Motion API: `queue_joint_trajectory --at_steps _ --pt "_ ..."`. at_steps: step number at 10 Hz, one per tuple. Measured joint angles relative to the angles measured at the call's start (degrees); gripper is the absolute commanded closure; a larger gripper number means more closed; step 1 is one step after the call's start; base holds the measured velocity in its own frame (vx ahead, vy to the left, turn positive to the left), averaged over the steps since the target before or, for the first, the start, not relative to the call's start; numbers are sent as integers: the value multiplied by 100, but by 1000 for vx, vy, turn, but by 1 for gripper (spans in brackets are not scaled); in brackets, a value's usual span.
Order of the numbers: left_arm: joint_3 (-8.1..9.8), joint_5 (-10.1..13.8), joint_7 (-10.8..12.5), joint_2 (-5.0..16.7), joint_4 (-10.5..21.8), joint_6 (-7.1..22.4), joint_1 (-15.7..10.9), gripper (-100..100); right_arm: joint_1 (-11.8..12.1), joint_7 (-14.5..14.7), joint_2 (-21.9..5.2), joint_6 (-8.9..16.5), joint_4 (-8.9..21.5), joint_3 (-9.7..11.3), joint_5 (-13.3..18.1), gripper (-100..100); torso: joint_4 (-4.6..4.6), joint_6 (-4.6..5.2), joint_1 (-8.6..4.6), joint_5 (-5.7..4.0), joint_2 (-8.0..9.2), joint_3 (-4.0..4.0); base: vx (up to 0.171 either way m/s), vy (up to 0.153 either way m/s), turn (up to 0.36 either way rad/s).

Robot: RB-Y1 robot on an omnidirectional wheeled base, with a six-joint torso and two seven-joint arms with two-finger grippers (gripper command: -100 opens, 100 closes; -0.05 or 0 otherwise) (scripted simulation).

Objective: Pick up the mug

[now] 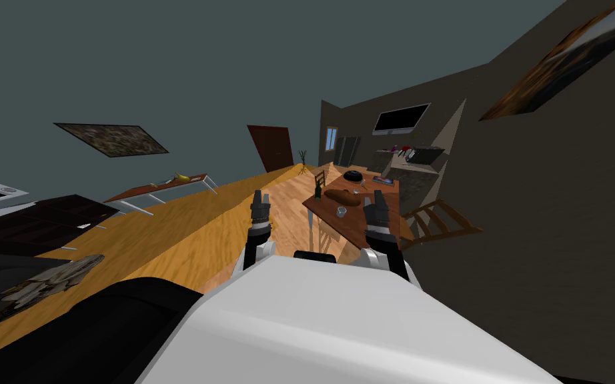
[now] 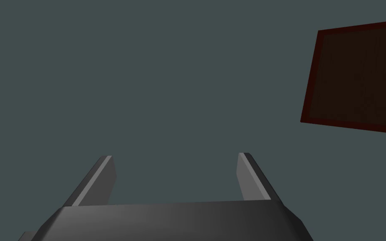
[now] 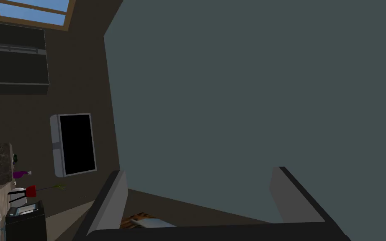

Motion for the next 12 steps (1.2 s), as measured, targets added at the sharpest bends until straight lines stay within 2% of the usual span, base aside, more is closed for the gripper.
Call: queue_joint_trajectory --at_steps 4,7,12 --pt "-1 0 0 -1 0 0 1 0 -161 16 -510 68 242 36 168 -100 -6 -1 28 6 -29 -17 65 70 -5" --pt "-1 0 0 -1 0 0 1 0 -345 56 -937 118 591 133 439 -100 -9 -1 43 9 -41 -24 100 121 -10" --pt "-1 0 0 -1 0 0 1 0 -916 97 -1699 351 1350 248 1010 -100 -12 -1 59 13 -54 -32 128 150 -16"
